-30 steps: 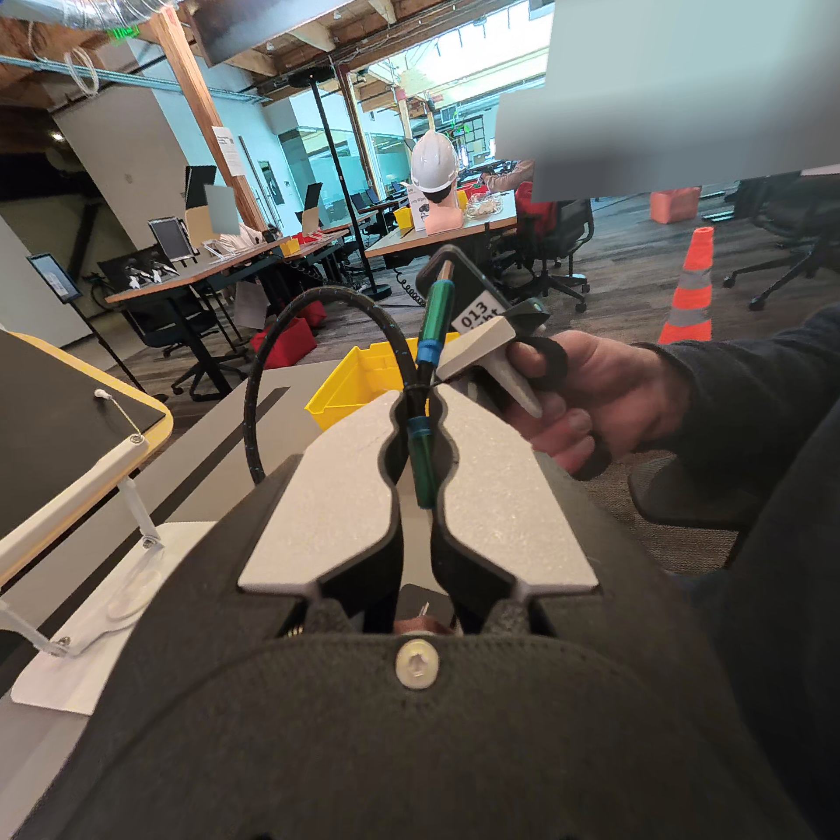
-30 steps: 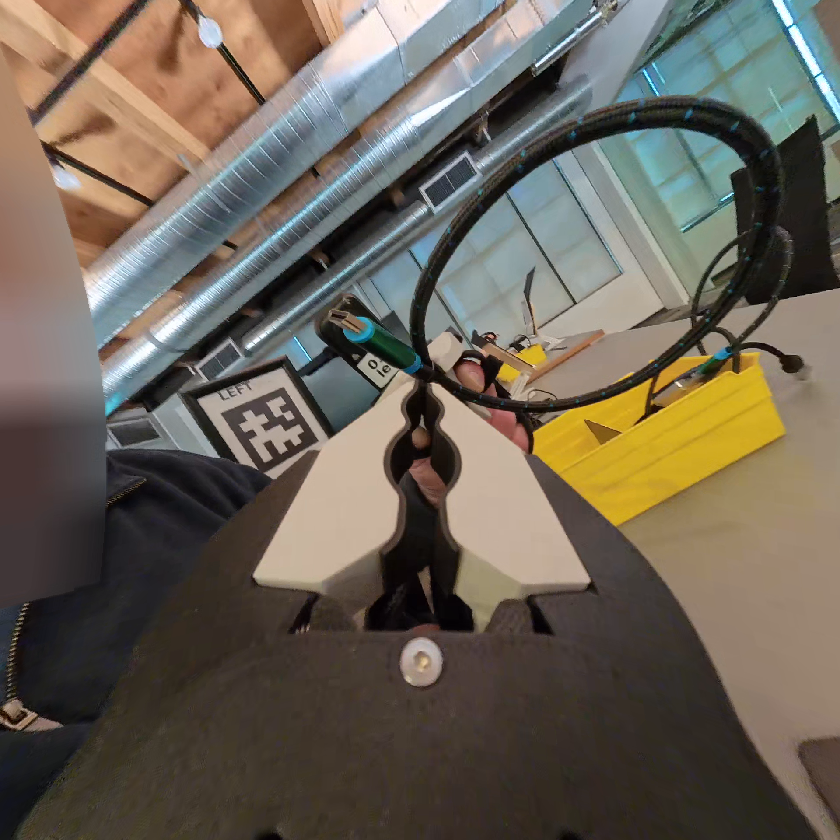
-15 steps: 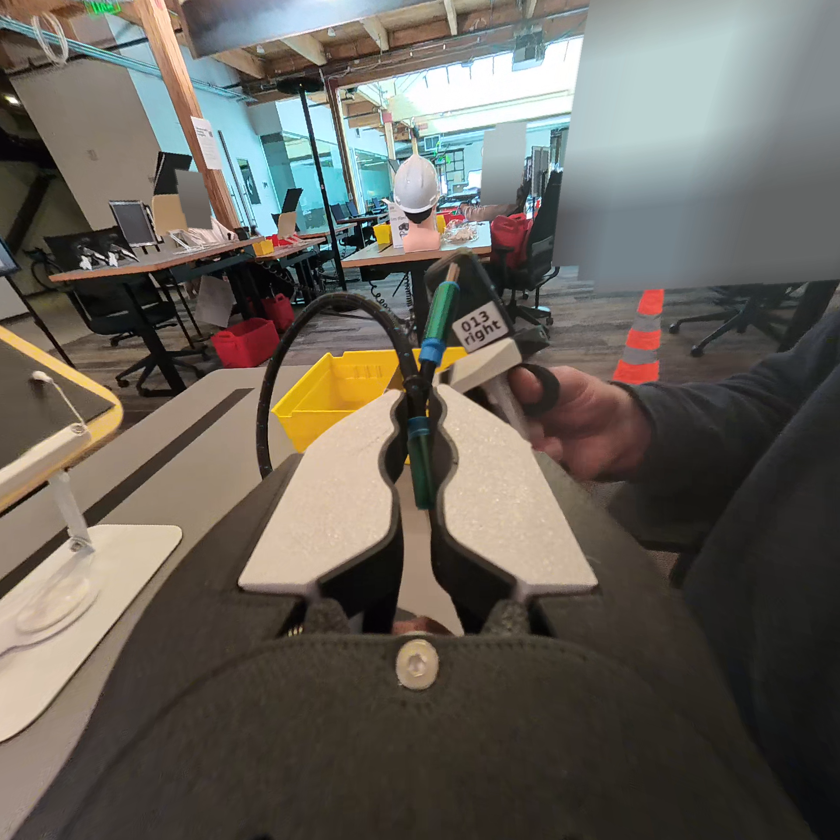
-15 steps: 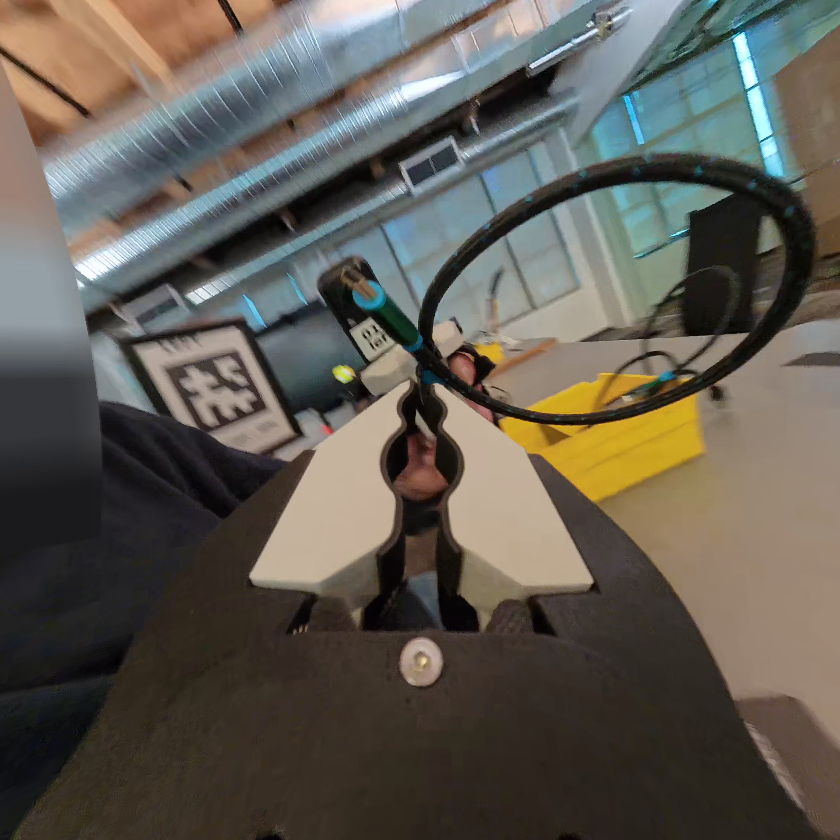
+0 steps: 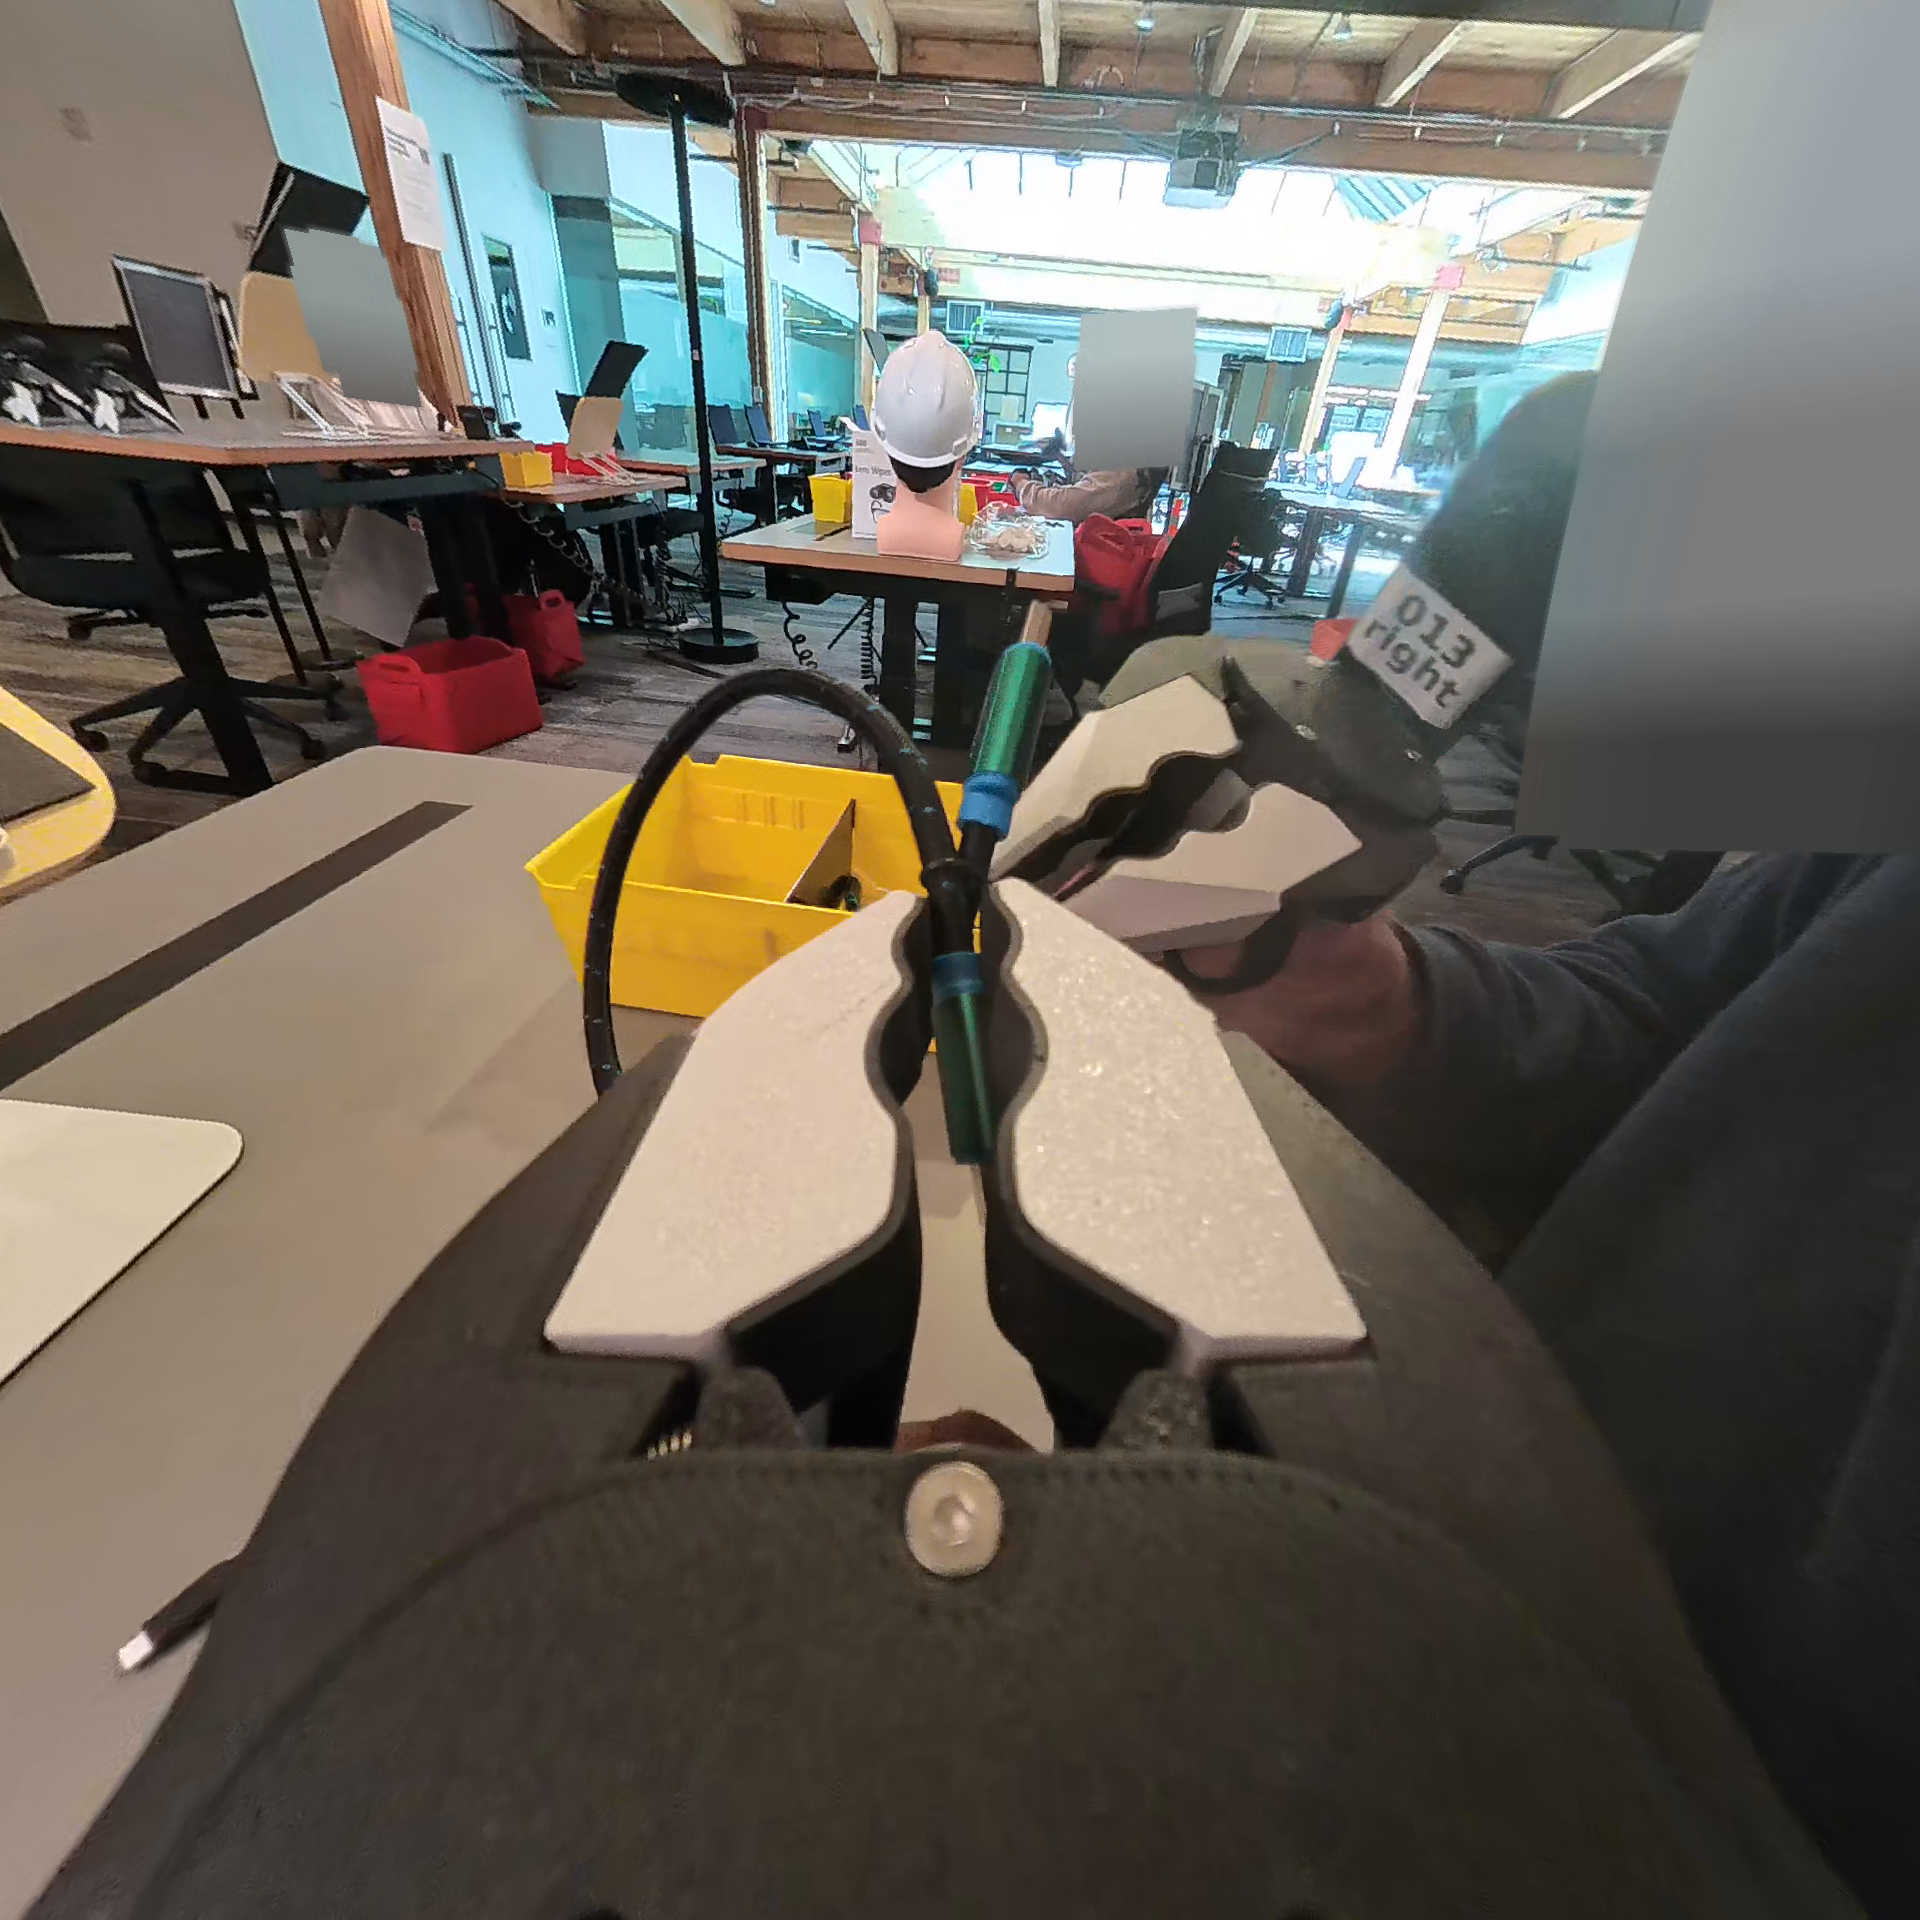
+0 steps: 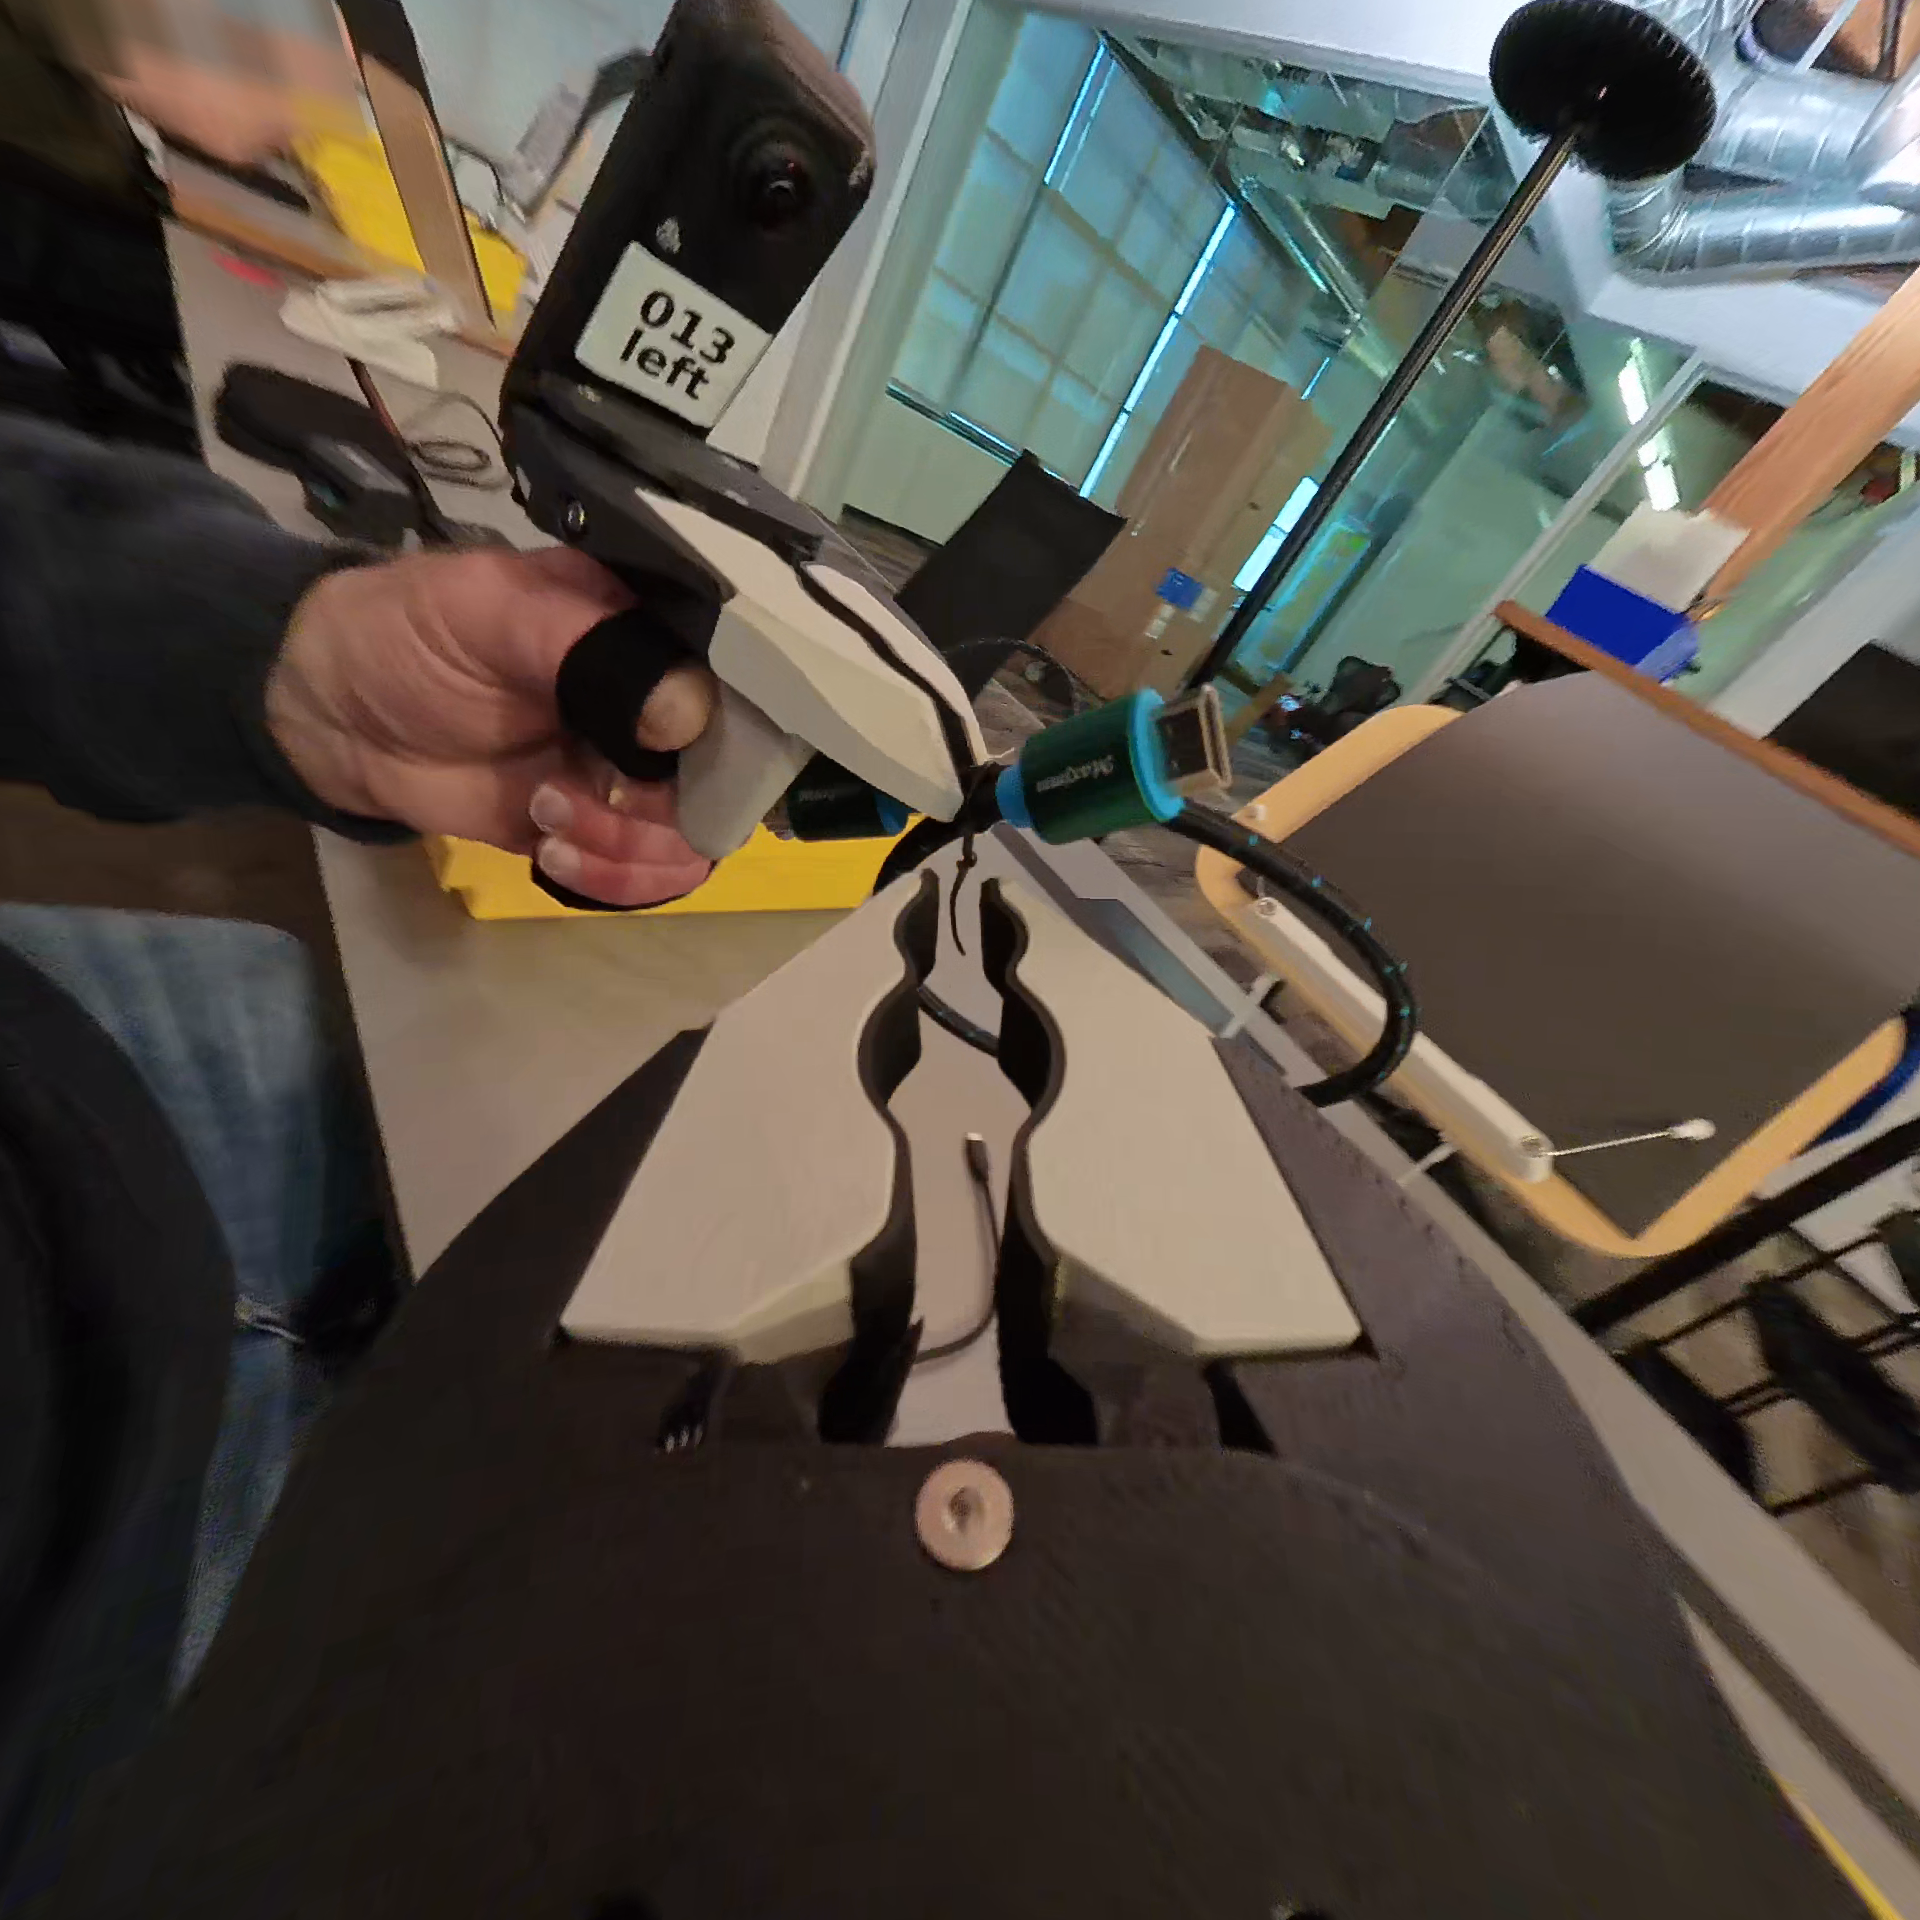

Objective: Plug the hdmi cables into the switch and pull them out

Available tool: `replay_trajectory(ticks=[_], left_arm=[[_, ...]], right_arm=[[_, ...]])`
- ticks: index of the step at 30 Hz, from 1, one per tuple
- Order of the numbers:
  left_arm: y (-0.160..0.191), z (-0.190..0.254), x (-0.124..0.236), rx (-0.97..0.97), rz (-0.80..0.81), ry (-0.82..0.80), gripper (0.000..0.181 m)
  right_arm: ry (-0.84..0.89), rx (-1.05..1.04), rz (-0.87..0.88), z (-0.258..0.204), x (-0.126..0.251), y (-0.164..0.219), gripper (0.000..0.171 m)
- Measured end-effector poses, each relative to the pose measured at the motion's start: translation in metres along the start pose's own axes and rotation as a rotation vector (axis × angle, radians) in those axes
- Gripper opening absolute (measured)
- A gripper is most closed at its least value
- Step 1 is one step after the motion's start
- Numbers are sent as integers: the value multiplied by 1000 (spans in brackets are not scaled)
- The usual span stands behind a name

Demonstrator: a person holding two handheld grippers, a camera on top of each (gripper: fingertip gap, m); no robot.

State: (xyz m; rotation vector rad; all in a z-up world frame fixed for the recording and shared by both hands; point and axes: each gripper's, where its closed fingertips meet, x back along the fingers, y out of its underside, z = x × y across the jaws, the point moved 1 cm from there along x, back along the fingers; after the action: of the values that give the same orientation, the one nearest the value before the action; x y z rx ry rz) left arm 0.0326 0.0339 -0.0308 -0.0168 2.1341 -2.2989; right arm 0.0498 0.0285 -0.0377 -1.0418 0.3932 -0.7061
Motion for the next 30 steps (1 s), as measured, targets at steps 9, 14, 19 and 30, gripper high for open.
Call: replay_trajectory(ticks=[9,14,19,30], left_arm=[[1,1,-1,23,0,11,8],[2,2,-2,27,0,17,8],[0,5,-2,35,12,30,7],[-9,12,1,169,132,133,7]], right_arm=[[39,79,-42,0,-1,2,0],[5,14,-29,-1,-1,3,0],[-31,-46,14,-2,1,-1,0],[-166,-333,204,-3,6,-19,0]])
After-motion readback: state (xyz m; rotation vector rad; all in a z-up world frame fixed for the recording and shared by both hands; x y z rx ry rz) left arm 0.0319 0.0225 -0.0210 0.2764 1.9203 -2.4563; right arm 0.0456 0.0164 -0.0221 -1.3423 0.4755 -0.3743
